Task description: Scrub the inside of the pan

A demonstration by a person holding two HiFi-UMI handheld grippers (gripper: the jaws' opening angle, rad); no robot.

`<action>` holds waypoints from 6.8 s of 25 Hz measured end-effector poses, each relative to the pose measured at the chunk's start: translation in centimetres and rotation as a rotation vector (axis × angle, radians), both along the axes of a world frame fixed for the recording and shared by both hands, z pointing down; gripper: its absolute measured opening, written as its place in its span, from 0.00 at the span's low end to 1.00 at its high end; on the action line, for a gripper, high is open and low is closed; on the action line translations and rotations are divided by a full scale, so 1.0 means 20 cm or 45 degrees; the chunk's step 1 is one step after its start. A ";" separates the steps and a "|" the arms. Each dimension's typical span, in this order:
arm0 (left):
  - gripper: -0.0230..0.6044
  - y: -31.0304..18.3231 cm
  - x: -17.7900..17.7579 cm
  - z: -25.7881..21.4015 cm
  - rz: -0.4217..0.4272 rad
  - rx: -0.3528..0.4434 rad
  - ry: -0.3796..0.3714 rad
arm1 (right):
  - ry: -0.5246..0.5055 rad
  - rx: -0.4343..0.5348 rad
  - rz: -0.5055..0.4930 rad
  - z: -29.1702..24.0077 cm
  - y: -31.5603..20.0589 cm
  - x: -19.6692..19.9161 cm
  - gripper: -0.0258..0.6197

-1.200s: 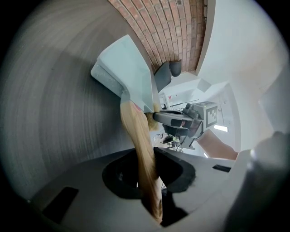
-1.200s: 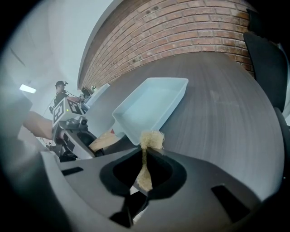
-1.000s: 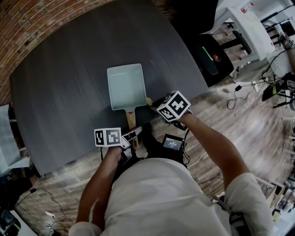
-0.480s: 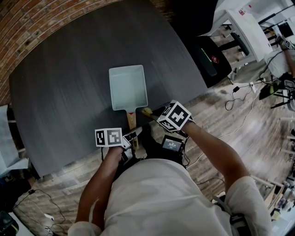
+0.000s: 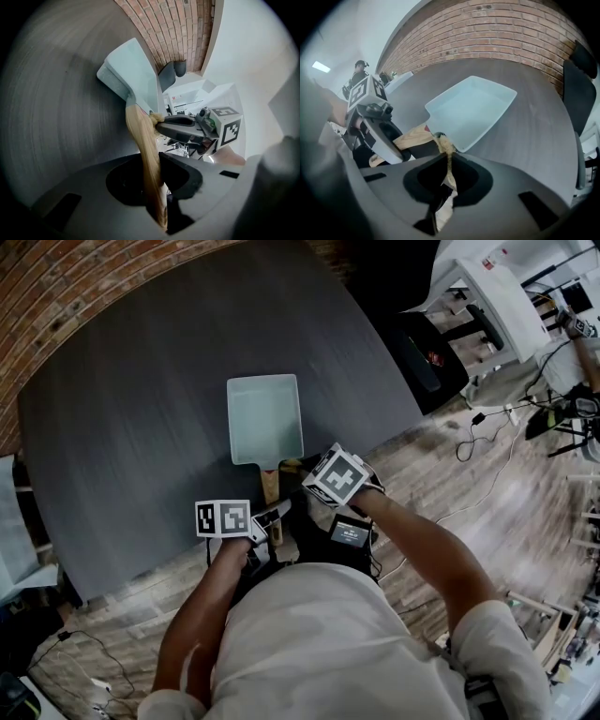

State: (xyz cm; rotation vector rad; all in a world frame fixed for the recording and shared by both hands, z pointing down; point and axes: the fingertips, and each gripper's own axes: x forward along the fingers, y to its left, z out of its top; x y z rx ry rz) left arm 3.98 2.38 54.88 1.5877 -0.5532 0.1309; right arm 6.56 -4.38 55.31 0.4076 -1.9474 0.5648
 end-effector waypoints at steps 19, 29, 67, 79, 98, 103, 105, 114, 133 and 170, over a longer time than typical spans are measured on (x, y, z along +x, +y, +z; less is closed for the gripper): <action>0.17 0.18 -0.18 -0.01 0.198 0.015 0.022 | 0.123 0.054 0.214 -0.03 -0.04 0.27 0.10; 0.17 0.29 -0.32 -0.01 0.382 0.024 0.027 | 0.145 0.044 0.301 -0.08 -0.23 0.32 0.10; 0.19 0.32 -0.47 -0.01 0.820 0.085 -0.099 | 0.135 -0.744 -0.357 -0.04 -0.57 0.10 0.09; 0.21 0.33 -0.45 0.02 0.888 0.131 -0.137 | 0.055 -0.691 -0.287 -0.01 -0.63 -0.02 0.09; 0.21 0.32 -0.44 0.02 0.913 0.172 -0.195 | -0.064 -0.540 -0.192 -0.05 -0.80 -0.27 0.09; 0.21 0.32 -0.42 0.02 0.899 0.178 -0.196 | -0.091 -0.460 -0.173 -0.05 -0.84 -0.32 0.09; 0.21 0.32 -0.43 0.02 0.888 0.181 -0.196 | -0.114 -0.396 -0.164 -0.07 -0.87 -0.35 0.09; 0.21 0.30 -0.39 0.02 0.836 0.187 -0.223 | -0.138 -0.133 -0.184 -0.13 -0.98 -0.51 0.09; 0.17 0.18 -0.41 0.03 0.573 0.204 -0.261 | 0.015 -0.232 -0.350 -0.03 -0.68 -0.59 0.09; 0.17 0.17 -0.37 0.03 0.553 0.258 -0.288 | -0.099 -0.506 -0.484 -0.11 -0.13 -0.90 0.10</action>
